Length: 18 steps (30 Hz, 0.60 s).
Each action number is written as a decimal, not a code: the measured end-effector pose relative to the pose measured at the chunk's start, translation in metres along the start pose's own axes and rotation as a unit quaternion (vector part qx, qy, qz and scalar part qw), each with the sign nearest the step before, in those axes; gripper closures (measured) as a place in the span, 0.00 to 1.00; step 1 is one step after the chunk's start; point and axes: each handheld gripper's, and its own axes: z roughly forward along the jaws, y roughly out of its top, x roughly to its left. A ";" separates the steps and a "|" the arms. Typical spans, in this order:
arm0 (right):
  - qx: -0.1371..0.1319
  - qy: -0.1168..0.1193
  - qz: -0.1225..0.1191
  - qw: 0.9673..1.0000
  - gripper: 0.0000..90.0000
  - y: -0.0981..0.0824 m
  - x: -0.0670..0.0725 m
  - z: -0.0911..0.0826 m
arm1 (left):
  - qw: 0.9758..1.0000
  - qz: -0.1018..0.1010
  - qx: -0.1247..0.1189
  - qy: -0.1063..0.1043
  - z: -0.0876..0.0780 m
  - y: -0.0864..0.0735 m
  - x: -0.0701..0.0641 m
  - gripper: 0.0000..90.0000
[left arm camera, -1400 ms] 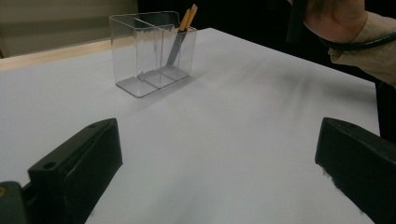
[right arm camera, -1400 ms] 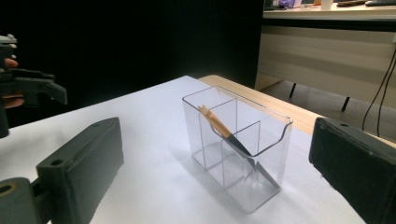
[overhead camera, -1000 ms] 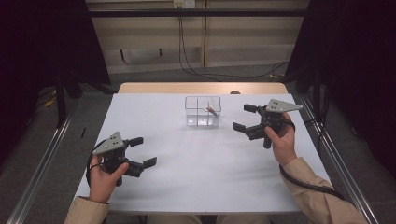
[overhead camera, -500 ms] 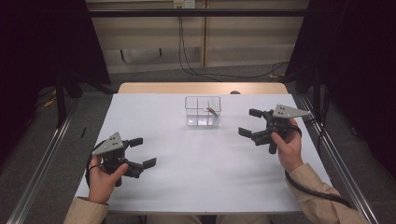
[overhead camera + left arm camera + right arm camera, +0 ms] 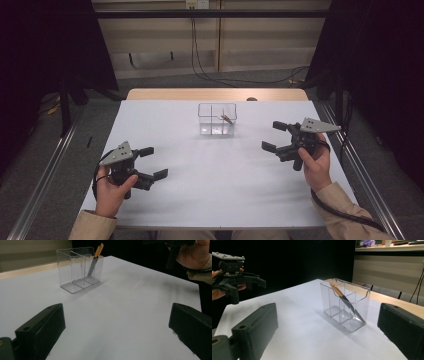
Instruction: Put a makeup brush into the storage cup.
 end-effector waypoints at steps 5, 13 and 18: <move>0.000 -0.003 0.001 1.000 0.03 -0.003 0.001 -0.006 | 1.000 0.003 0.003 0.001 0.000 0.000 0.000 0.01; 0.007 -0.007 -0.003 1.000 0.03 -0.007 0.003 -0.015 | 1.000 0.003 0.001 0.000 0.000 0.000 0.000 0.01; 0.011 -0.007 -0.003 1.000 0.03 -0.009 0.005 -0.018 | 1.000 0.004 0.002 0.000 0.000 0.001 0.000 0.01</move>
